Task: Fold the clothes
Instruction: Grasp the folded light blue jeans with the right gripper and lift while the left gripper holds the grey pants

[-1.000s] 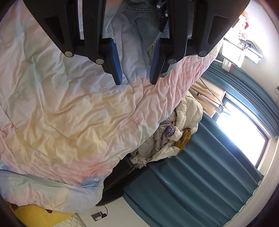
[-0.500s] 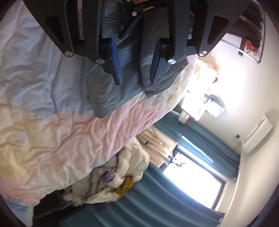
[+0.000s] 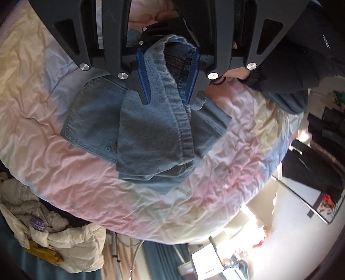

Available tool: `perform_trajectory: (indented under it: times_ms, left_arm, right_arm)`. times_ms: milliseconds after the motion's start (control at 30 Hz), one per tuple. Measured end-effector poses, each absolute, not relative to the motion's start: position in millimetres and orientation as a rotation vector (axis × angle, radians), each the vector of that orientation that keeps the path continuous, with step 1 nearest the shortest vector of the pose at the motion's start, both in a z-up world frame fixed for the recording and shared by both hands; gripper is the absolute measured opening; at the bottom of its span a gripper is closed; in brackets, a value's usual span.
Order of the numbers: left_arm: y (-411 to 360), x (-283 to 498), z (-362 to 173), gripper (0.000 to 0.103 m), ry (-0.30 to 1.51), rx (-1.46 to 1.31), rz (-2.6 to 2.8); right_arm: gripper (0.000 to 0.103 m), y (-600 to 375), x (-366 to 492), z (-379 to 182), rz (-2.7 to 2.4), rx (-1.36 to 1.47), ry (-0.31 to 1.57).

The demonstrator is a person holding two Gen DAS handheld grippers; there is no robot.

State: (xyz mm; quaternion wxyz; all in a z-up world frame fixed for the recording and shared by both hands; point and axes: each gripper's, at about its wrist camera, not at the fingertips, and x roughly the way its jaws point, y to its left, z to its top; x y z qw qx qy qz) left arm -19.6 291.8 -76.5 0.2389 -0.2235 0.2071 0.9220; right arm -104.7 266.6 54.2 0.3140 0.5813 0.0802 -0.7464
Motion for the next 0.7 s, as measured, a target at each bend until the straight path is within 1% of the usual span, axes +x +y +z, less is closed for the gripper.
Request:
perform_trajectory:
  times_ms: [100,167,233,533,633,700]
  left_arm:
    - [290.6,-19.9,-76.0,0.06,0.568,-0.603,2.522]
    - [288.5,-19.8,-76.0,0.06,0.565,-0.596,2.516]
    - [286.3,-19.4,-76.2,0.06,0.555,-0.595,2.509]
    - [279.6,-20.0,-75.4,0.06,0.529,-0.59,2.488]
    - [278.7,-20.3,-75.4,0.06,0.519,-0.594,2.483]
    - [278.6,-20.3,-75.8,0.06,0.513,-0.599,2.48]
  right_arm:
    - [0.034,240.4,-104.2,51.2,-1.895,1.576,0.319]
    - [0.044,227.7,-105.8,49.0,-1.864,1.601,0.372]
    - [0.049,217.8,-107.0,43.0,-1.84,1.638,0.442]
    - [0.049,193.6,-106.5,12.7,-1.79,1.742,0.651]
    - [0.047,193.3,-108.4,9.7,-1.803,1.758,0.642]
    - [0.042,195.0,-108.1,10.6,-1.826,1.756,0.645]
